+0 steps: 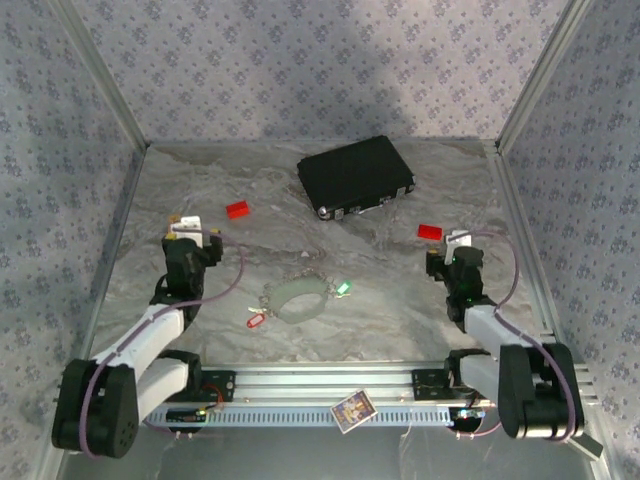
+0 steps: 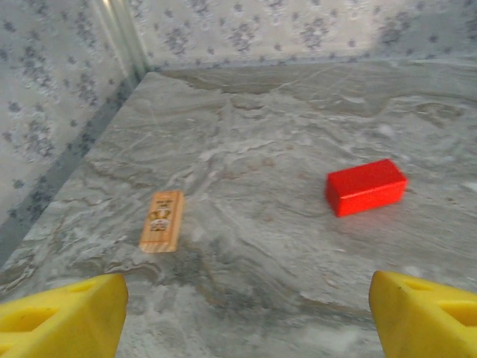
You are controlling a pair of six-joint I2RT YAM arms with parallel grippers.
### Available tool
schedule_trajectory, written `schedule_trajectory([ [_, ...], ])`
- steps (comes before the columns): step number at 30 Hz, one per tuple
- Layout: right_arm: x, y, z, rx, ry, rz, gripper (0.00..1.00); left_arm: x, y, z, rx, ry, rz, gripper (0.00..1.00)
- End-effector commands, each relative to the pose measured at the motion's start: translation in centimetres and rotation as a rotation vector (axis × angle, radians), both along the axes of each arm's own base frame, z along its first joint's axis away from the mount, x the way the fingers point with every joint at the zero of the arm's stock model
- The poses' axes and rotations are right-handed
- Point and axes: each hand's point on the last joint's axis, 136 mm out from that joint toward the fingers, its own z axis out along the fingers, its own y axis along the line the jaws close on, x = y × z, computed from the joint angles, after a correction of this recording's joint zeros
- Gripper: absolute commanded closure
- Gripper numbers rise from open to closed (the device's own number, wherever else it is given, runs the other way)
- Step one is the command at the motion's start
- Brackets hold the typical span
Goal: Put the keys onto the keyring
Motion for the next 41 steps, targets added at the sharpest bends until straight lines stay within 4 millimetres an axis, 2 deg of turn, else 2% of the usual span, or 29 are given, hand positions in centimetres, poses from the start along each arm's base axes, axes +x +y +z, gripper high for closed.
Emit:
schedule_trajectory([
  [1,2.5,-0.3,4.8,0.023,-0.24,-0.014,0.26,1.5,0.2,0.4,0.012,-0.047,-0.015,0.17],
  [2,2.8,-0.5,4.7,0.031,-0.252,-0.022,0.26,1.9,0.2,-0.2,0.028,-0.034,-0.019,0.17],
  [6,4.0,1.2,4.6,0.078,-0.246,0.082,0.26,2.8,0.0,-2.0,0.038,-0.017,-0.029,0.17],
  [11,5.2,2.6,3.7,0.055,-0.221,0.177,0.27,4.4,-0.6,-2.7,0.051,-0.021,-0.073,0.17],
  [16,7.0,2.5,0.9,0.081,-0.155,0.184,0.26,5.1,0.7,-4.2,-0.011,-0.009,-0.045,0.16],
  [19,7.5,1.4,0.9,0.143,-0.136,0.164,0.26,5.7,1.6,-5.1,-0.04,-0.025,-0.03,0.15],
  [20,7.4,1.3,0.9,0.14,-0.124,0.16,0.27,5.8,1.7,-5.6,-0.05,0.028,-0.023,0.15],
  [22,7.5,1.3,0.8,0.134,-0.125,0.154,0.26,6.1,2.1,-5.5,-0.076,0.028,-0.023,0.0],
  [33,7.5,1.3,0.8,0.13,-0.119,0.149,0.23,6.2,1.9,-5.6,-0.072,0.045,-0.029,0.0],
  [36,7.5,1.3,0.8,0.129,-0.118,0.15,0.22,6.5,1.0,-5.9,-0.094,0.067,-0.099,0.0],
  [38,7.5,1.3,0.8,0.129,-0.119,0.148,0.2,6.5,1.0,-5.9,-0.093,0.064,-0.097,0.0],
  [39,7.5,1.3,0.7,0.13,-0.117,0.147,0.14,6.5,1.0,-5.9,-0.093,0.066,-0.097,0.0],
  [40,7.5,1.2,0.8,0.128,-0.118,0.144,0.01,6.5,1.0,-5.8,-0.094,0.062,-0.1,0.0],
  [41,7.6,1.0,0.8,0.125,-0.118,0.129,0.01,6.4,1.0,-5.9,-0.093,0.062,-0.098,0.0],
])
